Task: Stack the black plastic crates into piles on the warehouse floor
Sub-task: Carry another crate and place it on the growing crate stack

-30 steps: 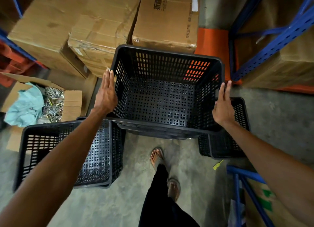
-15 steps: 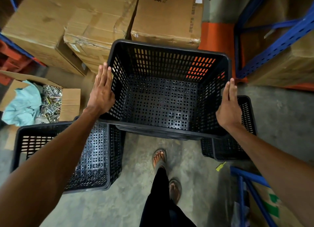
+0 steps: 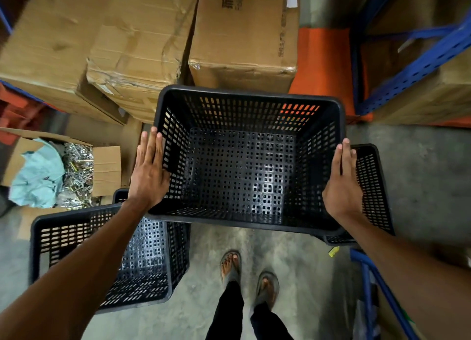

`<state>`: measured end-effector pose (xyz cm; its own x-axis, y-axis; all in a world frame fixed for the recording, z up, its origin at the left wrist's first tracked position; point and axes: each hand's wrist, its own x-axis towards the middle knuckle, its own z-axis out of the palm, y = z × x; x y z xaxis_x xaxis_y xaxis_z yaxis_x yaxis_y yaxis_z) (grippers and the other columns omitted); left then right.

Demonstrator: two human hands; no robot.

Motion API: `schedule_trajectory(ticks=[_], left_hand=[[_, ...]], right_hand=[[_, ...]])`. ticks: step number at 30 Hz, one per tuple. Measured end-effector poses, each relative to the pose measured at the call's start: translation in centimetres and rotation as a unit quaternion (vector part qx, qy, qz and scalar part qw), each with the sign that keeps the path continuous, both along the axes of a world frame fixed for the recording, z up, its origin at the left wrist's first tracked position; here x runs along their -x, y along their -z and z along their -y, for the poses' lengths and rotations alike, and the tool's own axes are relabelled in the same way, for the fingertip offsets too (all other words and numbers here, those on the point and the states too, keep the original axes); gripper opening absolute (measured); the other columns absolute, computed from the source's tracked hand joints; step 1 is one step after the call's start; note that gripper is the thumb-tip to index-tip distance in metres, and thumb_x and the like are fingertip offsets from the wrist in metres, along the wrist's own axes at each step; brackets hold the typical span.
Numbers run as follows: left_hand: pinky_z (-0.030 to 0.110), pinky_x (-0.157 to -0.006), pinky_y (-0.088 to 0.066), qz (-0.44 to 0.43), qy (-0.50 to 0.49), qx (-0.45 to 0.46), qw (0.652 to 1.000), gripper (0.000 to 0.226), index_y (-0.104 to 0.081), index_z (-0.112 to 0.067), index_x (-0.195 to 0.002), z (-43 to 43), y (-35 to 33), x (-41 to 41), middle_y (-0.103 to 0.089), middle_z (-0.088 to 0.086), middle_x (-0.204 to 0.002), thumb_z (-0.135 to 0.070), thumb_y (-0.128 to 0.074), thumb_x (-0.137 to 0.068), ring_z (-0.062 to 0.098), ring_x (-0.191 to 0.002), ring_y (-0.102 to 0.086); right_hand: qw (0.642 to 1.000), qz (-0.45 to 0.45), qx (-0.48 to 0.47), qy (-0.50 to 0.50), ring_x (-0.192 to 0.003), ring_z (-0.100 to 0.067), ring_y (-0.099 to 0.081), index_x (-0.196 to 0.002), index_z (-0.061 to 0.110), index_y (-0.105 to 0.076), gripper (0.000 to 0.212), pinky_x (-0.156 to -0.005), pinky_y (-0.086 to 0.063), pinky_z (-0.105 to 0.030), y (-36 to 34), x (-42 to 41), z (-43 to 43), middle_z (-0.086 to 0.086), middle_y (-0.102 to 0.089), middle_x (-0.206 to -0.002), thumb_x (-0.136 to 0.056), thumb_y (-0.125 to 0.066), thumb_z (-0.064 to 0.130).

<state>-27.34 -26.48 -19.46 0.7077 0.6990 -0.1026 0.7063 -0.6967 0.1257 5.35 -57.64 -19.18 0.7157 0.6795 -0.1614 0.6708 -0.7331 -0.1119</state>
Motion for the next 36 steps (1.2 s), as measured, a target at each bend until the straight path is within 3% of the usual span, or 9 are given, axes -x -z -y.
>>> schedule_trajectory(ticks=[3,8,13,17,19,22,26,30,36], left_hand=[[0.047,-0.124,-0.008,0.001,-0.001,0.002,1.000,0.100,0.013,-0.009,-0.153,-0.1,0.4,0.1,0.017,0.008,-0.163,-0.017,-0.054,-0.079,0.027,-0.151,0.015],[0.047,-0.124,-0.007,-0.006,0.008,0.005,1.000,0.100,0.009,-0.008,-0.154,-0.3,0.4,0.1,0.015,0.011,-0.163,-0.020,-0.056,-0.078,0.031,-0.151,0.014],[0.051,-0.122,-0.009,-0.025,0.001,0.022,0.999,0.104,0.005,-0.009,-0.154,0.0,-0.4,-0.3,0.015,0.010,-0.163,-0.021,-0.061,-0.075,0.033,-0.150,0.014],[0.047,-0.121,0.003,-0.075,-0.037,0.039,0.996,0.104,0.000,-0.009,-0.155,0.9,-2.2,-0.8,0.011,0.011,-0.163,-0.031,-0.065,-0.076,0.034,-0.150,0.011],[0.047,-0.122,0.002,-0.068,-0.063,0.039,0.995,0.099,-0.006,-0.006,-0.154,1.8,-3.9,-2.4,-0.001,0.015,-0.163,-0.030,-0.065,-0.079,0.033,-0.151,0.005],[0.046,-0.122,-0.003,-0.026,-0.091,0.058,0.994,0.087,-0.015,-0.001,-0.152,3.6,-6.4,-6.6,-0.016,0.021,-0.160,-0.024,-0.061,-0.082,0.039,-0.150,-0.004],[0.043,-0.124,-0.008,0.033,0.040,0.064,0.997,0.067,-0.029,-0.004,-0.149,9.2,-9.7,-15.5,-0.018,0.019,-0.160,-0.016,-0.053,-0.087,0.034,-0.151,-0.007],[0.041,-0.125,-0.008,0.110,0.211,0.100,0.966,0.059,-0.037,-0.004,-0.146,17.0,-12.3,-27.1,-0.026,0.015,-0.158,-0.011,-0.048,-0.088,0.029,-0.151,-0.012],[0.033,-0.121,-0.021,0.059,0.337,0.130,0.931,0.057,-0.046,-0.010,-0.142,26.1,-8.3,-42.3,-0.045,0.013,-0.149,-0.011,-0.053,-0.086,0.024,-0.143,-0.035]], right_hand=[[1.000,0.011,-0.004,0.003,-0.151,-0.033,-0.010,-0.155,0.008,0.002,0.110,-0.055,-0.058,-0.030,0.6,-0.2,-0.1,-0.003,0.014,-0.164,-0.070,-0.066,-0.002],[1.000,0.008,-0.025,0.006,-0.151,-0.033,-0.009,-0.155,0.008,-0.001,0.089,-0.076,-0.059,-0.034,0.9,-0.5,-0.1,-0.003,0.013,-0.164,-0.085,-0.056,0.005],[0.999,-0.009,-0.035,-0.001,-0.151,-0.035,-0.007,-0.155,0.008,-0.002,0.070,-0.106,-0.042,-0.041,0.7,-0.7,0.1,-0.003,0.012,-0.164,-0.098,-0.039,0.023],[0.998,-0.056,-0.035,-0.020,-0.151,-0.037,0.000,-0.155,0.003,-0.009,0.069,-0.121,-0.021,-0.046,-0.9,-0.7,0.5,-0.011,0.006,-0.164,-0.100,-0.041,0.029],[0.995,-0.076,-0.059,0.024,-0.152,-0.033,-0.002,-0.154,0.002,-0.010,0.067,-0.123,-0.016,-0.040,-2.7,0.3,2.4,-0.014,-0.002,-0.163,-0.101,-0.040,0.029],[0.970,-0.120,-0.128,0.168,-0.152,-0.028,-0.006,-0.154,0.003,-0.011,0.063,-0.122,-0.013,-0.034,-5.2,2.9,6.3,-0.012,-0.007,-0.163,-0.103,-0.037,0.027],[0.918,-0.157,-0.163,0.326,-0.152,-0.026,-0.011,-0.154,0.002,-0.013,0.061,-0.119,-0.012,-0.028,-6.6,5.2,12.7,-0.013,-0.012,-0.163,-0.103,-0.037,0.025],[0.872,-0.175,-0.157,0.429,-0.150,-0.028,-0.017,-0.153,-0.002,-0.014,0.062,-0.118,-0.016,-0.030,-5.1,4.9,19.0,-0.016,-0.016,-0.161,-0.102,-0.041,0.023],[0.804,-0.205,-0.181,0.527,-0.148,-0.030,-0.023,-0.149,-0.005,-0.026,0.058,-0.121,-0.015,-0.032,2.9,0.8,24.0,-0.021,-0.025,-0.158,-0.099,-0.046,0.017]])
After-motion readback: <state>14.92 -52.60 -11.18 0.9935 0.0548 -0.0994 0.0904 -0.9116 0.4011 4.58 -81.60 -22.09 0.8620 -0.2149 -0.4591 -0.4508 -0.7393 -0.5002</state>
